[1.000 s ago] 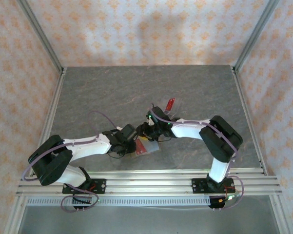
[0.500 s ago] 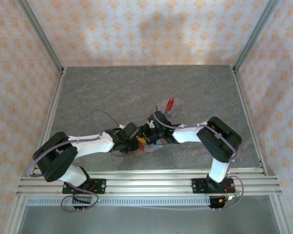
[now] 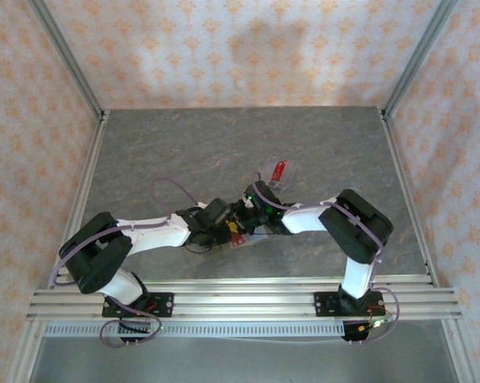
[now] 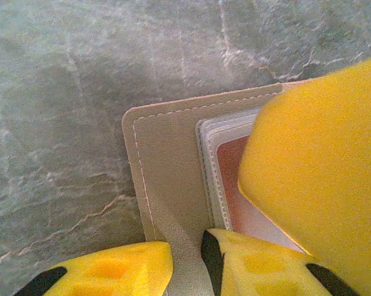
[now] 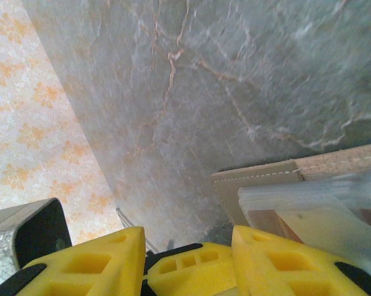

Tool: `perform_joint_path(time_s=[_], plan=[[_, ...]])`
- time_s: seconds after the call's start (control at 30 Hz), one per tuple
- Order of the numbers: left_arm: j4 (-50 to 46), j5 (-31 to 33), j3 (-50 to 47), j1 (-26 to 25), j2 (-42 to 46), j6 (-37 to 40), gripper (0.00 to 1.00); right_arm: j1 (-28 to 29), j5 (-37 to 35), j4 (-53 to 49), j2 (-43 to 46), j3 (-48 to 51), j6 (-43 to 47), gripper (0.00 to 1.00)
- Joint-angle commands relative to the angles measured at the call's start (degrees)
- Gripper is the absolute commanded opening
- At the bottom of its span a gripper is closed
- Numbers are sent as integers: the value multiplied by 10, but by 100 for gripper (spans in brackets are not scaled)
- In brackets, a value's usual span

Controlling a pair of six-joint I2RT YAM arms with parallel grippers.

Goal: Put the credit cards into the card holder

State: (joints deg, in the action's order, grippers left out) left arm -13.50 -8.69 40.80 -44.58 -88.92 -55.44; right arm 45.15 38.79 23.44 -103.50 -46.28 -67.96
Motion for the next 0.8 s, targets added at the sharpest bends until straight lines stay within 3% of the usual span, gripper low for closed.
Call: perform_joint_path(time_s=[0.0, 0.27, 0.4, 0.53, 0.77], plan=[[58, 1, -5, 1, -65, 22, 31, 3, -17, 20, 8, -26, -7, 41], [62, -1, -9, 6, -70, 25, 31, -11, -17, -140, 51, -92, 85, 43], [67, -2, -21, 7, -66, 25, 31, -25, -56, -298, 59, -150, 154, 43], [68, -2, -25, 7, -66, 27, 31, -48, -77, -386, 60, -195, 207, 43], [70, -2, -25, 8, -71, 27, 31, -95, -86, -467, 87, -230, 266, 46]])
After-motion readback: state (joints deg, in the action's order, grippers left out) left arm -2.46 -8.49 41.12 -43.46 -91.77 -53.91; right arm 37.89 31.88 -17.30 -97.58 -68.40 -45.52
